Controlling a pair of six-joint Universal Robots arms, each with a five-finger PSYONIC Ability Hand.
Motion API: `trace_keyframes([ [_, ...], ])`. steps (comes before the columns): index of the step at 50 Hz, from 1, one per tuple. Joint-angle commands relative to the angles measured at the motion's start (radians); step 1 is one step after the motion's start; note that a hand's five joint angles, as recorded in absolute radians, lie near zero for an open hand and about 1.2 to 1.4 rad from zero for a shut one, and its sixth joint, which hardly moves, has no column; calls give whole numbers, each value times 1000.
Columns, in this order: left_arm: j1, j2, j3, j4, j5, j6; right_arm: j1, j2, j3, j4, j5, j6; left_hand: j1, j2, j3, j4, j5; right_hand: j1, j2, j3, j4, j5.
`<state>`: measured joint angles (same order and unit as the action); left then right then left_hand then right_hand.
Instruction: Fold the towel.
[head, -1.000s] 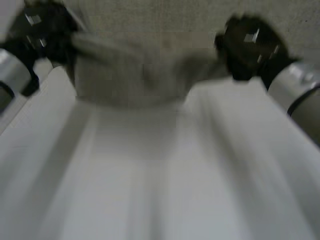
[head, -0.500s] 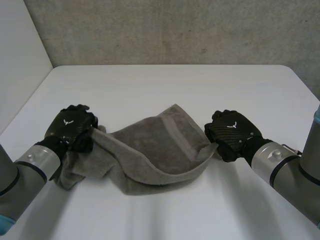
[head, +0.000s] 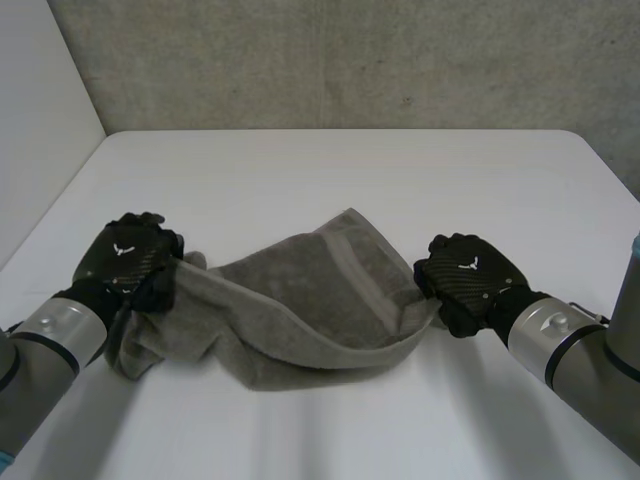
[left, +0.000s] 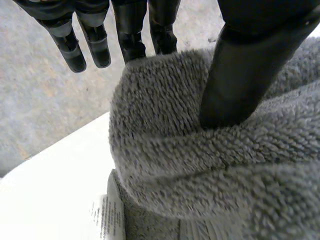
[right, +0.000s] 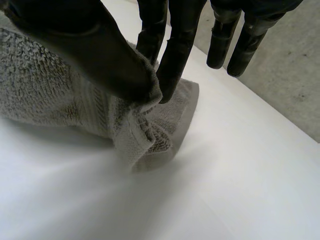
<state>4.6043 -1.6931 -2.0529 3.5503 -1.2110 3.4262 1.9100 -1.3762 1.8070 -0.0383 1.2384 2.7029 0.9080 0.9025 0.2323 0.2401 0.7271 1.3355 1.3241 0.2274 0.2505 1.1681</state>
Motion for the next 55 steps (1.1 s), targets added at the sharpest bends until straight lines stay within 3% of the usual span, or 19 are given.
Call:
trace_keyframes([
  [1,16,95,-18,-36,11,-1,-3,-70,-8,121,-4,-5,383,388,-58,-66,389,61,72,-53,-76,54],
  [2,21,113,-26,-47,31,-1,-3,-70,-8,121,-4,-5,487,493,-58,-66,494,61,72,-53,-76,54],
  [9,24,170,-4,-96,158,-2,17,-86,-101,320,-1,-92,488,494,-58,-66,495,61,72,-53,-76,54],
  [14,28,147,86,-90,168,-2,15,-72,-195,387,-1,-123,488,494,-58,-66,495,61,72,-53,-76,54],
  [19,31,-30,250,-93,149,-1,20,118,-513,428,18,-149,488,494,-58,-66,495,61,72,-53,-76,54],
  [22,21,-175,446,-129,101,8,26,163,-595,416,18,-155,488,494,-58,-66,495,61,72,-53,-76,54],
  [24,13,-217,533,-157,67,13,29,250,-795,393,24,-169,488,494,-58,-66,495,61,72,-53,-76,54],
  [26,-25,-285,782,-252,-45,24,34,276,-902,367,35,-164,488,494,-58,-66,495,61,72,-53,-76,54],
  [30,-61,-275,999,-329,-121,10,38,234,-1086,192,87,-77,488,494,-58,-66,495,61,72,-53,-76,54],
  [34,-68,-196,1163,-294,-140,-53,26,166,-1066,82,107,19,488,494,-58,-66,495,61,72,-53,-76,54],
  [43,-47,-122,1054,-208,-127,-203,18,42,-784,63,88,44,488,494,-58,-66,495,61,72,-53,-76,54],
  [51,8,-91,663,-149,-16,-183,-11,-6,-542,12,13,43,488,494,-58,-66,495,61,72,-53,-76,54],
  [55,31,-68,405,-18,59,-153,-54,-38,-423,14,-5,43,488,494,-58,-66,495,61,72,-53,-76,54],
])
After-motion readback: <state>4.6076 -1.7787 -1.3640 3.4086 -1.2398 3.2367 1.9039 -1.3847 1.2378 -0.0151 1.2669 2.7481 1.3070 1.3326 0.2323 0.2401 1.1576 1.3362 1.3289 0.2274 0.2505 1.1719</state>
